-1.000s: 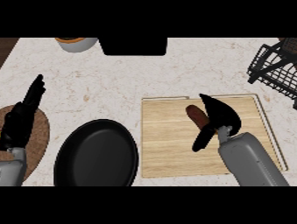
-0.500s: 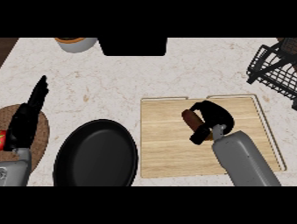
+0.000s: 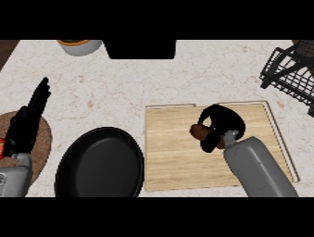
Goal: Pick the sweet potato from the tray and place it in the tiered basket
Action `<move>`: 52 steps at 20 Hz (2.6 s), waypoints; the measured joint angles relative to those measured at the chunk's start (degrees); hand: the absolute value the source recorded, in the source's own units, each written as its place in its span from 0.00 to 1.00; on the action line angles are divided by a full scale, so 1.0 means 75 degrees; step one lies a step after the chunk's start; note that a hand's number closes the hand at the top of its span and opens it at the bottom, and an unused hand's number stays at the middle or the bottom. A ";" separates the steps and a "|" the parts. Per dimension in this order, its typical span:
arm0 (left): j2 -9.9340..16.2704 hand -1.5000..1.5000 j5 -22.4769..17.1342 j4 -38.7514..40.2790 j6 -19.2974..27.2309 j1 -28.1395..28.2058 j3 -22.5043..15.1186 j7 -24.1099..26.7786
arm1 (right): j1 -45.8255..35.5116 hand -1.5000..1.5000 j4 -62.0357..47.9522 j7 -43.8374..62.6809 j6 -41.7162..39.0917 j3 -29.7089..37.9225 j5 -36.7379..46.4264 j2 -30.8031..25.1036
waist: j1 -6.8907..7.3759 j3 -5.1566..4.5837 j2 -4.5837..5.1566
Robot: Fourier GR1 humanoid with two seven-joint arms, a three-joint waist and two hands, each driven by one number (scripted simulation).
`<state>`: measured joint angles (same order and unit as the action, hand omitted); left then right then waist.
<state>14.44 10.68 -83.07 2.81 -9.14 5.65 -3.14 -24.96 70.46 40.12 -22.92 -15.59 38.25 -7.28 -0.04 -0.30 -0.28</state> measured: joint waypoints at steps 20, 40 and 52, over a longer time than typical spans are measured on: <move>-0.0214 0.50 0.0170 -0.0135 -0.0042 -0.0306 -0.0315 -0.0120 | -0.4318 1.00 -0.3269 0.1946 0.5944 0.2219 0.2520 0.0144 | 0.0502 0.0035 0.0197; -0.0151 0.50 0.0207 -0.0123 -0.0049 -0.0116 -0.0093 -0.0122 | -0.6674 1.00 -0.5443 0.1342 0.6167 0.3032 0.3673 -0.1850 | 0.0189 0.0039 0.0091; -0.0212 0.50 0.0229 -0.0195 -0.0051 -0.0117 -0.0077 -0.0118 | -0.6482 1.00 -0.6885 0.0827 0.5566 0.2556 0.4616 -0.3178 | 0.0233 0.0039 0.0123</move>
<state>12.85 12.40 -84.53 2.42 -10.01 5.07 -4.03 -73.58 18.83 46.32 18.82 3.59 72.87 -31.12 1.71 -0.01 0.64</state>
